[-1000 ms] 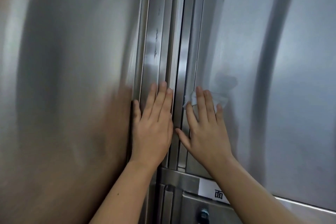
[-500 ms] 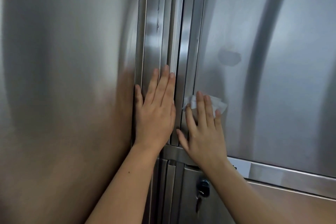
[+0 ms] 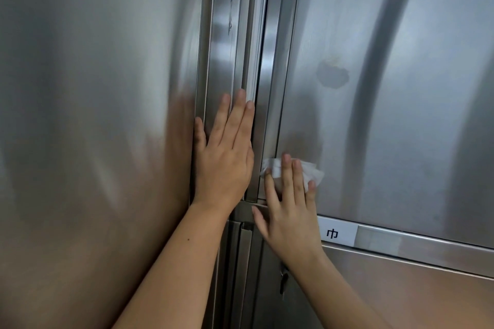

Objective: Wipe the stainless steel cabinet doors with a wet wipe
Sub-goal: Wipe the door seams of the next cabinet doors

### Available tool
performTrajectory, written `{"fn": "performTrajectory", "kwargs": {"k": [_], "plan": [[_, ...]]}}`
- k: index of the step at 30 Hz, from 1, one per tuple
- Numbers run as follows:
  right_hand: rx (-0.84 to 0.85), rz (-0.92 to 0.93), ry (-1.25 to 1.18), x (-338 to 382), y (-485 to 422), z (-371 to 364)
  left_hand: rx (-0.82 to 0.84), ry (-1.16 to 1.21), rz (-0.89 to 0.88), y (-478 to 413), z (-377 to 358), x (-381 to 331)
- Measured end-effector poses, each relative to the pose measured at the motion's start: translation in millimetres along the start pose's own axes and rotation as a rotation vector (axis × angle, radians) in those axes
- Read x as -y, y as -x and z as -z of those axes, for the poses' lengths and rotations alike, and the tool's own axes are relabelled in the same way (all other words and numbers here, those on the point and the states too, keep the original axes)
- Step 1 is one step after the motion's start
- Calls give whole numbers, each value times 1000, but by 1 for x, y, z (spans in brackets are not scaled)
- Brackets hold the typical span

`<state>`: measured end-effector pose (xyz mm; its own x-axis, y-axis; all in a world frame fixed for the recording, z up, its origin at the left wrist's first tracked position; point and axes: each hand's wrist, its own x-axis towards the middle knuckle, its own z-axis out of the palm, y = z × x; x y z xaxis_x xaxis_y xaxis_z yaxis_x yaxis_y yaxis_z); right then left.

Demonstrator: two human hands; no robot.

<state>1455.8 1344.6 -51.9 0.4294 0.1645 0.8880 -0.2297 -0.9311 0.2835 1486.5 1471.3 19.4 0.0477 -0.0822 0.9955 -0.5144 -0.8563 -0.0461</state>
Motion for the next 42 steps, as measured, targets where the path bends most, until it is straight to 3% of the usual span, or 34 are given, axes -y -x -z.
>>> {"fn": "performTrajectory", "kwargs": {"k": [13, 24, 42], "plan": [[130, -8, -111, 11, 31, 1, -11, -7, -1, 1, -2, 0], [143, 48, -207, 1, 42, 1, -23, -27, 8, 2, -3, -1], [201, 135, -163, -9, 29, 6, -16, -23, 12, 2, -2, -1]]}}
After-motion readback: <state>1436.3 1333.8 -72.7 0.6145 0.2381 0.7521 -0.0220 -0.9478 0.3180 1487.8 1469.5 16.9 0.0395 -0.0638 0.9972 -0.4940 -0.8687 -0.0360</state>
